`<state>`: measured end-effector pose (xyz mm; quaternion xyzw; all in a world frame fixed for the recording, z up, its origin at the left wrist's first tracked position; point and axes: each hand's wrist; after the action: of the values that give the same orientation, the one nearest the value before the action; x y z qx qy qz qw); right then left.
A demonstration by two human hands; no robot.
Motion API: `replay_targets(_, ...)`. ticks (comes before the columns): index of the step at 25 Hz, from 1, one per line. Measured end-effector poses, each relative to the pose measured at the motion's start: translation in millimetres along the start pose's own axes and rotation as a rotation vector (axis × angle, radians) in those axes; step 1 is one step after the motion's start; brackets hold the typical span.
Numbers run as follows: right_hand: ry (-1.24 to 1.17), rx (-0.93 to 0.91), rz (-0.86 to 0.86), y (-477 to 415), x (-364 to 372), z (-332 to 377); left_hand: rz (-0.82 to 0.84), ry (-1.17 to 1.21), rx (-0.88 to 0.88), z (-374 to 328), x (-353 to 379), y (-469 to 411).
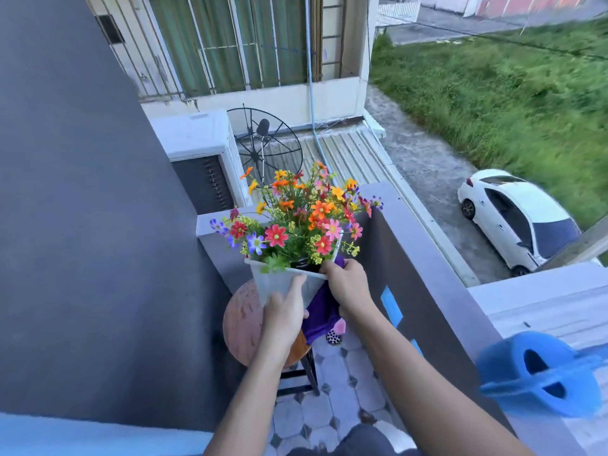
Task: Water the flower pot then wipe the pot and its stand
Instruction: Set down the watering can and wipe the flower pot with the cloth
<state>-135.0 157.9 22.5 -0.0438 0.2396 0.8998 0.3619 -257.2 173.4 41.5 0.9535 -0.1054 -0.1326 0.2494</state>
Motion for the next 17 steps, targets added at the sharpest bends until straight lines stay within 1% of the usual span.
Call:
replay_targets(3, 0.023, -0.042, 0.009, 8.6, 0.1, -1.7, -0.008, 0.075, -0.023, -5.8, 10.4, -9.7)
replay_targets(5, 0.075, -0.086, 0.046, 6.2, -6.9, -7.6, -0.023, 0.105, -0.047, -8.7, 24.4, -17.2)
replay_targets(8, 0.162, -0.193, 0.090, 7.3, -14.6, -10.8, -0.070, 0.107, -0.051, -9.6, 32.9, -19.3)
replay_targets(12, 0.125, -0.289, 0.174, 5.0, -20.0, -6.8, -0.051, 0.254, -0.057, -21.3, 27.3, -21.6)
replay_targets(15, 0.044, -0.469, 0.323, 0.7, -26.9, -15.5, -0.091, 0.348, -0.031, -32.4, 23.1, -29.6)
replay_targets(17, 0.047, -0.593, 0.347, 1.4, -28.6, -26.3, -0.109, 0.358, -0.033, -38.2, 17.7, -30.4)
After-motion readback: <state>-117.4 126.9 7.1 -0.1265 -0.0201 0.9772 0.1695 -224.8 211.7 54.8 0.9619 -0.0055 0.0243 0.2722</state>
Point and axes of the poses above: each hand's wrist, its own y-axis away from the middle knuckle, its own x-axis out of the palm, z = x × y, and after that the axes turned 8 degrees about y, right-handed
